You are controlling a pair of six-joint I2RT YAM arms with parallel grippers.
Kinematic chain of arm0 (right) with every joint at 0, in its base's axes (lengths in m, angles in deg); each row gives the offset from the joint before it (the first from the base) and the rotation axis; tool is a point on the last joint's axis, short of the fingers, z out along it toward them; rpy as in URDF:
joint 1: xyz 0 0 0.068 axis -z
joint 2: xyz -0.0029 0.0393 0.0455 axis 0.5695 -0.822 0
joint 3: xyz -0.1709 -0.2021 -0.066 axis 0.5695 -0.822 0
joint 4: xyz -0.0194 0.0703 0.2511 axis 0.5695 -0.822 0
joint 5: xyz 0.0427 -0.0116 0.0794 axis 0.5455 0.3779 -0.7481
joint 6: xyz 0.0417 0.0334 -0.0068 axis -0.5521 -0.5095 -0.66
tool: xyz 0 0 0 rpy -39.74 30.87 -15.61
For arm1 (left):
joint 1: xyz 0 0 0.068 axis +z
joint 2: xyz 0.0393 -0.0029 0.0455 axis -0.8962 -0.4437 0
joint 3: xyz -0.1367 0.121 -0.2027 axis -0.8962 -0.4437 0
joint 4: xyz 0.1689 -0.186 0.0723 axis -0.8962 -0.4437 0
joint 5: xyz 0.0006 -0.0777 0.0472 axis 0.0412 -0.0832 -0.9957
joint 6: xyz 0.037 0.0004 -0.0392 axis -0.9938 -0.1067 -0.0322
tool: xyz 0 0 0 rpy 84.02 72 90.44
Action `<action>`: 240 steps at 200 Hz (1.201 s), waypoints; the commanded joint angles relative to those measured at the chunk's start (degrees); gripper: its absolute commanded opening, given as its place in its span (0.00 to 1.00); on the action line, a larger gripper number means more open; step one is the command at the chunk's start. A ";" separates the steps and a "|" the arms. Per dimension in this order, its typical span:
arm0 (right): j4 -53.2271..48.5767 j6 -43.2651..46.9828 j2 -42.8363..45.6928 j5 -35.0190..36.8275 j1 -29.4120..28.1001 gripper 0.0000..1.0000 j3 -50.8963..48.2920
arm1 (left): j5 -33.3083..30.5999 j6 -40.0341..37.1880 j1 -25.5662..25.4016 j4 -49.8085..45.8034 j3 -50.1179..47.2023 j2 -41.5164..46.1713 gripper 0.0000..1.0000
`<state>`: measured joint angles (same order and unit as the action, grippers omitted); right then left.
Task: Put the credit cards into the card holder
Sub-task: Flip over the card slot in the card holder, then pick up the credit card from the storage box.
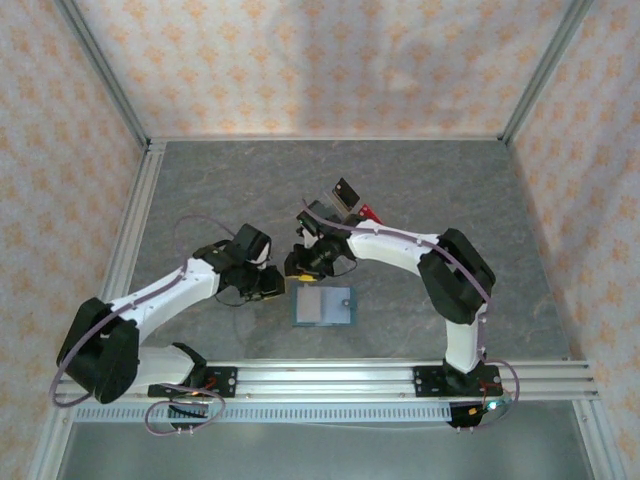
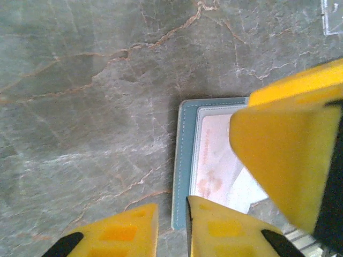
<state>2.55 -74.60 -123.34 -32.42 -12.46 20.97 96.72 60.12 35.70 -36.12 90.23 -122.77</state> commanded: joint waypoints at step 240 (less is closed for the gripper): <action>-29.68 19.52 8.43 26.39 20.21 0.45 18.35 | 4.25 -0.81 -2.49 -1.66 6.92 -2.06 0.54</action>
<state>-20.33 -59.50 -115.47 -11.57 5.09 37.34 101.02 58.90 34.97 -39.90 94.82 -122.95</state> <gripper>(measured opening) 0.456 0.534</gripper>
